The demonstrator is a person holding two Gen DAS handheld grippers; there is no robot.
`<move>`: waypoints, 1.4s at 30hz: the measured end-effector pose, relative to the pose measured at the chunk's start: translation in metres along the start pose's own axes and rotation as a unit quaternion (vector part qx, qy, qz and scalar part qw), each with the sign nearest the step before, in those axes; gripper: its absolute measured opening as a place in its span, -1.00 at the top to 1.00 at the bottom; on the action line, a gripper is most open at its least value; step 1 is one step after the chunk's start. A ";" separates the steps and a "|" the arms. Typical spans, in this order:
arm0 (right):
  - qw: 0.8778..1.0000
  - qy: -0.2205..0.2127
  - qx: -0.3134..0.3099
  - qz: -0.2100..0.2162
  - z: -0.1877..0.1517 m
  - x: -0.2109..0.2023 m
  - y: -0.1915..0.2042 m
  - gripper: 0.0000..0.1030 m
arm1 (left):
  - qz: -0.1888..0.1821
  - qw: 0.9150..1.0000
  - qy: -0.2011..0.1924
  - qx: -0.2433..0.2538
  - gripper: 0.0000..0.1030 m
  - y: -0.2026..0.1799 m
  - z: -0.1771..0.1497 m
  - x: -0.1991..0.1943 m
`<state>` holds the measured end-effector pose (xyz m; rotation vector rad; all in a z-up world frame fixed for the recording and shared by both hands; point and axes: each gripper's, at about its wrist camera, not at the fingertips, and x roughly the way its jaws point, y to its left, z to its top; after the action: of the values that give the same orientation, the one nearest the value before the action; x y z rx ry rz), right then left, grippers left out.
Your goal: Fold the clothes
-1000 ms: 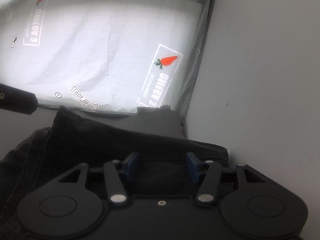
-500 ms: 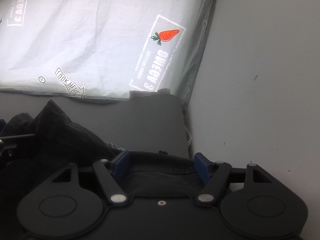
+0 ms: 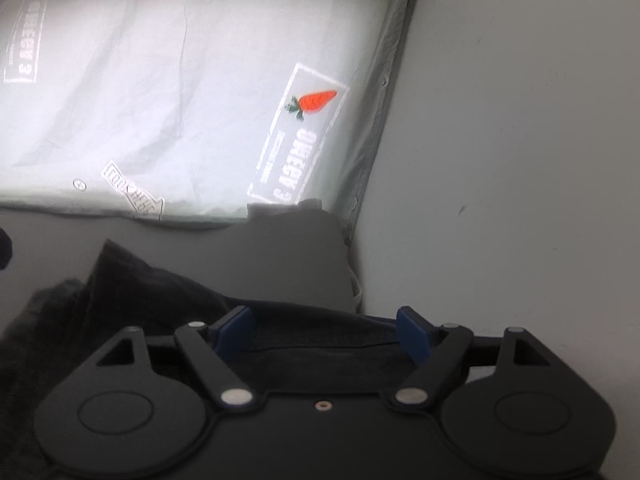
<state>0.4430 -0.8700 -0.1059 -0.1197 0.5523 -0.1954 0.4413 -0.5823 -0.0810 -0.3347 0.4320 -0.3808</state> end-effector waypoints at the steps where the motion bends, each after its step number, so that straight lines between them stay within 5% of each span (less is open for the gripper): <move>1: 0.999 -0.019 0.035 0.014 0.007 -0.021 -0.002 -0.75 | 0.000 1.000 -0.021 -0.001 -1.00 0.007 0.012 -0.022; 3: 0.993 -0.061 0.097 0.043 0.017 -0.061 -0.003 -0.99 | 0.003 0.998 -0.064 -0.002 -1.00 0.016 0.035 -0.067; 7: 0.967 -0.153 0.175 0.101 0.032 -0.139 0.007 -1.00 | 0.025 0.990 -0.138 0.024 -1.00 0.022 0.071 -0.158; 10: 0.956 -0.193 0.184 0.121 0.042 -0.188 0.028 -1.00 | 0.056 0.987 -0.148 0.037 -1.00 0.021 0.090 -0.214; 17: 0.971 -0.186 0.113 0.093 0.044 -0.268 0.122 -1.00 | 0.134 0.976 -0.170 0.002 -1.00 0.045 0.107 -0.313; 22: 0.979 -0.176 0.064 0.079 0.046 -0.325 0.191 -1.00 | 0.115 0.980 -0.160 0.039 -1.00 0.085 0.113 -0.377; 24: 0.977 -0.144 0.085 0.132 0.041 -0.342 0.220 -1.00 | 0.104 0.980 -0.162 0.053 -1.00 0.108 0.114 -0.407; 28: 0.946 -0.145 0.181 0.227 0.015 -0.378 0.284 -1.00 | 0.088 0.981 -0.162 0.066 -1.00 0.159 0.114 -0.465; 31: 0.900 -0.164 0.273 0.297 -0.017 -0.408 0.334 -1.00 | 0.094 0.980 -0.162 0.070 -1.00 0.201 0.104 -0.511; 34: 0.877 -0.107 0.333 0.330 -0.041 -0.430 0.381 -1.00 | 0.086 0.985 -0.131 0.068 -1.00 0.238 0.090 -0.553; 35: 0.877 -0.107 0.334 0.329 -0.049 -0.439 0.393 -1.00 | 0.083 0.987 -0.119 0.070 -1.00 0.248 0.084 -0.564; 42: 0.927 -0.129 0.269 0.226 -0.074 -0.515 0.457 -1.00 | 0.098 0.991 -0.067 0.068 -1.00 0.289 0.054 -0.624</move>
<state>0.0446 -0.3176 0.0182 0.5105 0.2368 0.1233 0.0243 -0.0523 0.0643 -0.1822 0.3026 -0.1927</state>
